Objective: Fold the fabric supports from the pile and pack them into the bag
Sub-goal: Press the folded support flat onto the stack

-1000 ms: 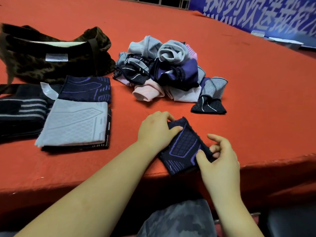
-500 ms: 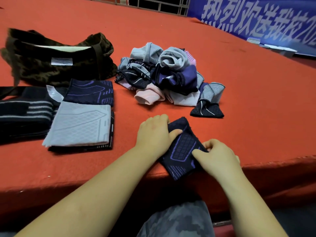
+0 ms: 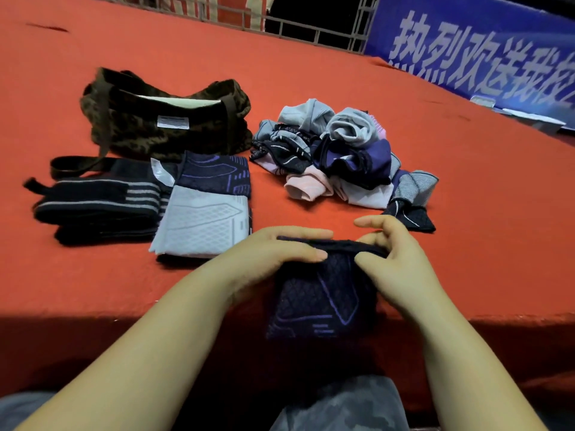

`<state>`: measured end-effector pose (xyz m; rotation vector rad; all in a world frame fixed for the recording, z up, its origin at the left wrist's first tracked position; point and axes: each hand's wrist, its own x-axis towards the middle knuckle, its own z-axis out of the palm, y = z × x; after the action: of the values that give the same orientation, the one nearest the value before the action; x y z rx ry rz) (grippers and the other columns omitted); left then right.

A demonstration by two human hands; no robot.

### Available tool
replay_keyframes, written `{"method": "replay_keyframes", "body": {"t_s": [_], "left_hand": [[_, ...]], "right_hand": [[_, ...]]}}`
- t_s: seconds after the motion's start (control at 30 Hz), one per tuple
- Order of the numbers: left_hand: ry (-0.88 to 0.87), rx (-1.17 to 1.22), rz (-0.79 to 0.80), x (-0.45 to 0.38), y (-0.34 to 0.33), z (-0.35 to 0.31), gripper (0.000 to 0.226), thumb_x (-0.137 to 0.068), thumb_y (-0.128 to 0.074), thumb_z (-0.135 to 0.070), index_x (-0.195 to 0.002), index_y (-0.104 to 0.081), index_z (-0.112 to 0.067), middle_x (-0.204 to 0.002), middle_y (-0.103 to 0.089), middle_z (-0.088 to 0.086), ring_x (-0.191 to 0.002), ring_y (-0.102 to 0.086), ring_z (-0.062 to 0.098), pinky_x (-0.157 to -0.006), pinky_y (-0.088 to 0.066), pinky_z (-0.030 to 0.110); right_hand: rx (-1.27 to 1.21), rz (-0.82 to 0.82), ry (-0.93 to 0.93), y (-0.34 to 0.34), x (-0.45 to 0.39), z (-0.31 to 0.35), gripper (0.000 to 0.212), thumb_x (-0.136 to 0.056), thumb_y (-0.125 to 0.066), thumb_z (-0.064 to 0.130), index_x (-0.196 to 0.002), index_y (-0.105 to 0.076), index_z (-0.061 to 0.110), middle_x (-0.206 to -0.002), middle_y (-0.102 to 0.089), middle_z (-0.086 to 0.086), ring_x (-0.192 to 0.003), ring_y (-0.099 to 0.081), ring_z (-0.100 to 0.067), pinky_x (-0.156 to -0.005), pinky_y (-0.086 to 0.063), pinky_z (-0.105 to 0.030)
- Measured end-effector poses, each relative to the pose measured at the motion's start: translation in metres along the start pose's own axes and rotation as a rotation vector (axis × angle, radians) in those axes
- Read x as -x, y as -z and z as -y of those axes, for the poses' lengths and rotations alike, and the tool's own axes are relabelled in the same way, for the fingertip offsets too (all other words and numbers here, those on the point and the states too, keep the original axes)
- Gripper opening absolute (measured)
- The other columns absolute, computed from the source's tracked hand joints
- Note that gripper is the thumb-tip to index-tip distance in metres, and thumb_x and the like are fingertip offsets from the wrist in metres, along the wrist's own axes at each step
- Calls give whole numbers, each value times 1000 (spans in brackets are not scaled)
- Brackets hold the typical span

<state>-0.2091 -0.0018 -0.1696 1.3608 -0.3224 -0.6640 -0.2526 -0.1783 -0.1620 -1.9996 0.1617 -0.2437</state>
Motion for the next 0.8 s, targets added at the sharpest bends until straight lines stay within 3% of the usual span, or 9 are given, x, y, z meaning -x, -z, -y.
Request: {"method": "replay_keyframes", "body": {"t_s": [0.2, 0.27, 0.37, 0.43, 0.53, 0.63, 0.7, 0.8], "left_hand": [[-147, -21, -122, 19, 12, 5, 34, -89, -52, 2, -104, -69, -23, -106, -72, 5, -99, -65, 16, -93, -49, 28], [-138, -75, -85, 26, 17, 3, 33, -89, -55, 0, -108, -67, -24, -108, -71, 5, -98, -65, 14, -89, -51, 23], [-103, -204, 0, 35, 23, -8, 31, -84, -65, -7, -113, -66, -19, -99, -73, 3, -84, -66, 7, -71, -50, 13], [-118, -408, 2, 37, 24, -13, 20, -81, -72, -19, -101, -70, -18, -88, -73, 5, -75, -64, 6, -70, -51, 22], [-182, -590, -81, 35, 26, -13, 16, -86, -66, -25, -93, -68, -10, -83, -69, 8, -74, -59, 11, -81, -50, 44], [-190, -507, -118, 37, 30, -14, 24, -84, -61, -32, -96, -68, -12, -93, -72, 6, -85, -66, 18, -84, -50, 41], [-193, -397, -143, 40, 32, -15, 13, -92, -59, -23, -95, -67, -13, -98, -72, 7, -88, -67, 18, -84, -50, 34], [-185, -253, -232, 43, 36, -16, 17, -94, -54, -16, -103, -66, -9, -103, -72, 8, -97, -67, 22, -90, -50, 35]], "right_hand": [[-319, -21, -8, -20, 2, 19, 48, -77, -48, -17, -106, -55, 20, -79, -61, 1, -64, -55, -9, -55, -45, -14], [-339, 9, -29, -25, 3, 23, 48, -77, -47, -17, -109, -55, 18, -76, -63, -1, -63, -56, -12, -55, -45, -18], [-321, 130, 10, -29, 5, 34, 49, -78, -47, -17, -112, -54, 18, -75, -67, -5, -66, -61, -15, -61, -50, -23], [-282, 208, 61, -31, 5, 42, 50, -79, -48, -17, -115, -53, 17, -77, -69, -4, -70, -64, -16, -65, -52, -26], [-212, 246, 117, -33, 4, 49, 50, -79, -54, -14, -116, -55, 20, -85, -71, -7, -76, -64, -19, -72, -52, -32], [-143, 198, 94, -31, 1, 48, 39, -79, -69, 3, -113, -58, 20, -82, -70, -7, -72, -65, -15, -66, -52, -24], [-139, 211, 2, -27, 0, 42, 35, -76, -74, 18, -109, -61, 17, -80, -72, -4, -71, -68, -14, -63, -53, -22], [-233, 327, -159, -29, 2, 27, 40, -68, -75, 30, -104, -65, 16, -100, -73, -6, -84, -68, -15, -82, -53, -37]]}}
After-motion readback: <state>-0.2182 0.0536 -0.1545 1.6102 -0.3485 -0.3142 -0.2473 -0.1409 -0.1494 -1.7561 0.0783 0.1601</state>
